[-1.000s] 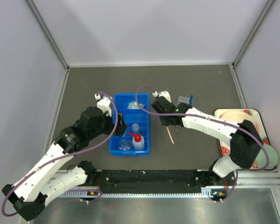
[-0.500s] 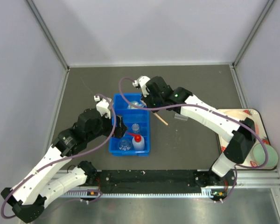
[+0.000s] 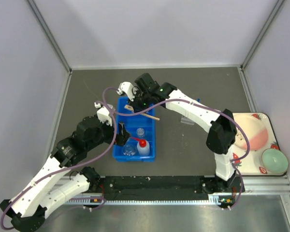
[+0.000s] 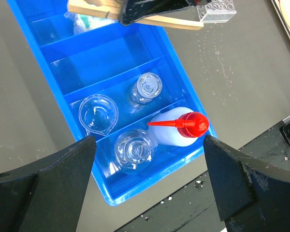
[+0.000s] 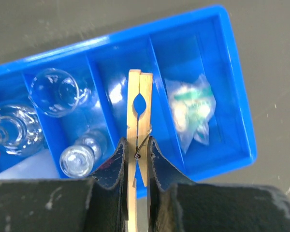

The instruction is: Organize the chemistry lab equipment

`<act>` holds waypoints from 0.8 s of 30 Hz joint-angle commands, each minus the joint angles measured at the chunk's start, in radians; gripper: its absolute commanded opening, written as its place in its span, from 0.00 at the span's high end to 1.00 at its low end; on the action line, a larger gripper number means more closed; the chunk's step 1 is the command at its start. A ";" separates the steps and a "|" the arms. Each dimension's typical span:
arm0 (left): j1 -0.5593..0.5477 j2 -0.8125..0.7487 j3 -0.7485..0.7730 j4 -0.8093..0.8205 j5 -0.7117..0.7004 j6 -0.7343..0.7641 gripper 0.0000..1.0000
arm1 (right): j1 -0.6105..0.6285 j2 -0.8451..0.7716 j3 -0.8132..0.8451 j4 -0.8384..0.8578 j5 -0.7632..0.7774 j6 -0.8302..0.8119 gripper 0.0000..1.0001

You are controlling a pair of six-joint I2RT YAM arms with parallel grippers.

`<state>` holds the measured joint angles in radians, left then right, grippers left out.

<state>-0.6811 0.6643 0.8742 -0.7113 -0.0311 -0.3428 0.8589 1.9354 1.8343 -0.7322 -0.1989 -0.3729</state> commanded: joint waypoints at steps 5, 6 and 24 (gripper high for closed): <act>0.005 -0.020 -0.017 0.032 0.003 0.021 0.02 | -0.009 0.106 0.158 0.020 -0.247 -0.069 1.00; 0.005 -0.023 -0.017 0.030 0.002 0.022 0.02 | -0.008 0.112 0.161 0.020 -0.263 -0.066 1.00; 0.005 -0.042 -0.006 0.013 0.005 0.027 0.02 | -0.008 0.229 0.152 0.037 -0.315 -0.077 1.00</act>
<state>-0.6811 0.6338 0.8612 -0.7170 -0.0303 -0.3347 0.8581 2.1441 1.9469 -0.7254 -0.4850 -0.4274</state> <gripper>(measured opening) 0.982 0.087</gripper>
